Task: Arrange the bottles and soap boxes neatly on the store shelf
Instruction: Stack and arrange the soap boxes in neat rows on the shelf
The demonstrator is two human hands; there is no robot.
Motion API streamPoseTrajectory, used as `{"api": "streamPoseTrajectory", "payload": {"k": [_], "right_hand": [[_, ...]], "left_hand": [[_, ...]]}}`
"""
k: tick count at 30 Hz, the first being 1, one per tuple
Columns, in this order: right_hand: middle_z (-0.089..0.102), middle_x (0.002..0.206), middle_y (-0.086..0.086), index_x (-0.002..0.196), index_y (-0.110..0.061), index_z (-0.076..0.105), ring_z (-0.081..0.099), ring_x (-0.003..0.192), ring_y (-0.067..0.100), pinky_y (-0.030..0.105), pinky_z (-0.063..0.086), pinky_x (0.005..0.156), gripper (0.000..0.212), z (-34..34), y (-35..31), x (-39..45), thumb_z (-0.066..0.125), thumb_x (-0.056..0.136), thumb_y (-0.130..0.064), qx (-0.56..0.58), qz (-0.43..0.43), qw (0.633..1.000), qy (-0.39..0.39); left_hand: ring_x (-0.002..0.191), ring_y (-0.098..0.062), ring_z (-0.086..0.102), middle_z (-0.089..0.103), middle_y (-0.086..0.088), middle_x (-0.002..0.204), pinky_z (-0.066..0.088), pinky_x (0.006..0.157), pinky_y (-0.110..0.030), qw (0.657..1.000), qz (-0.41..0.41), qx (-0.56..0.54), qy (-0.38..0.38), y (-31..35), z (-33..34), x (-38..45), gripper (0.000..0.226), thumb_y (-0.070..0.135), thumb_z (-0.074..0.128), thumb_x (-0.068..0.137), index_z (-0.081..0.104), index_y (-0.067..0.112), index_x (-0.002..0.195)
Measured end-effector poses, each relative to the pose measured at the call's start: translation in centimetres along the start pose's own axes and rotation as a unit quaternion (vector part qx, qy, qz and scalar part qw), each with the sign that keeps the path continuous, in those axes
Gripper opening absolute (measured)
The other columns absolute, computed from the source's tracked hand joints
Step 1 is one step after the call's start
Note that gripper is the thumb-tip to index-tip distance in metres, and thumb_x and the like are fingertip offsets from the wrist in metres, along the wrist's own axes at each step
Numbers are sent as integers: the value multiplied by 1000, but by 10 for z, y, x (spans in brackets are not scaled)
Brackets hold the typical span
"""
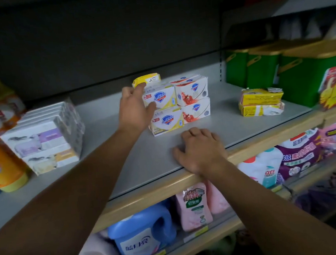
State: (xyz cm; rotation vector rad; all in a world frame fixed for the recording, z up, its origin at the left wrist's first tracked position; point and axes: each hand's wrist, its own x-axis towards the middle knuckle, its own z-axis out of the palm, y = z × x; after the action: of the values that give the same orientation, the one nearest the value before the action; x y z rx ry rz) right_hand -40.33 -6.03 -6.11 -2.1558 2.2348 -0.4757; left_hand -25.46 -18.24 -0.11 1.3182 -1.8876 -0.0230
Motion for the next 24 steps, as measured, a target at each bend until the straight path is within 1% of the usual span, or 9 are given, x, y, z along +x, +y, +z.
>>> {"api": "streamPoseTrajectory", "payload": {"k": [2, 4, 9, 12, 16, 18, 20, 22, 24], "right_hand": [[50, 128, 5, 127, -19, 51, 42, 123, 28, 43, 32, 104, 54, 0, 0, 1, 32, 91, -54, 0, 0, 1000, 1], [51, 126, 4, 126, -19, 52, 43, 121, 28, 43, 32, 103, 53, 0, 0, 1, 31, 91, -54, 2, 0, 1000, 3], [51, 125, 4, 124, -19, 52, 43, 120, 29, 43, 32, 103, 51, 0, 0, 1, 33, 91, -52, 8, 3, 1000, 5], [51, 125, 4, 124, -20, 53, 43, 120, 29, 43, 32, 102, 49, -2, 0, 1, 35, 90, -51, 8, 5, 1000, -1], [52, 127, 3, 124, -22, 55, 43, 122, 29, 43, 32, 103, 49, -2, 0, 2, 38, 89, -52, 12, 12, 1000, -5], [52, 129, 3, 126, -22, 55, 44, 124, 29, 42, 32, 103, 49, -3, -2, 1, 39, 89, -51, 13, 15, 1000, -1], [50, 132, 3, 131, -20, 52, 44, 124, 29, 40, 33, 104, 51, -4, -5, 0, 43, 90, -48, 15, 13, 1000, 18], [48, 136, 5, 136, -18, 48, 44, 124, 31, 38, 36, 102, 53, -4, -13, -1, 50, 89, -42, 30, -4, 998, 46], [47, 139, 6, 139, -17, 45, 43, 126, 30, 36, 39, 102, 58, -3, -32, -2, 58, 87, -38, 90, -38, 994, 58]], "left_hand": [[119, -31, 45, 40, -13, 129, 41, 104, -39, 999, -9, 50, -15, -1, 6, 11, 59, 26, 68, 86, 48, 17, 140], [121, -31, 40, 40, -11, 131, 43, 101, -40, 996, -5, 88, -14, -2, 10, 14, 56, 27, 68, 85, 51, 18, 137], [117, -32, 41, 48, -9, 129, 40, 98, -41, 993, 44, 110, 23, 2, 3, 10, 49, 21, 70, 82, 53, 18, 127], [101, -28, 56, 59, -7, 113, 46, 87, -38, 998, 47, 32, 33, 6, -14, 0, 45, 18, 69, 81, 52, 19, 123], [82, -23, 68, 68, 4, 95, 57, 73, -34, 990, -21, -138, 30, -7, -53, -41, 40, 15, 77, 76, 57, 27, 109], [81, -25, 71, 69, -1, 95, 59, 71, -36, 975, -71, -210, -2, -24, -71, -69, 38, 10, 78, 78, 57, 29, 105], [81, -26, 71, 69, -10, 100, 59, 71, -40, 963, -101, -249, -27, -44, -87, -96, 34, 7, 76, 80, 59, 24, 105], [74, -17, 69, 70, -11, 100, 56, 63, -34, 950, -139, -276, -35, -62, -102, -118, 30, 6, 74, 82, 62, 19, 106], [74, -12, 67, 70, -8, 98, 55, 58, -28, 945, -162, -282, -34, -78, -114, -133, 26, 6, 73, 84, 64, 14, 107]]}}
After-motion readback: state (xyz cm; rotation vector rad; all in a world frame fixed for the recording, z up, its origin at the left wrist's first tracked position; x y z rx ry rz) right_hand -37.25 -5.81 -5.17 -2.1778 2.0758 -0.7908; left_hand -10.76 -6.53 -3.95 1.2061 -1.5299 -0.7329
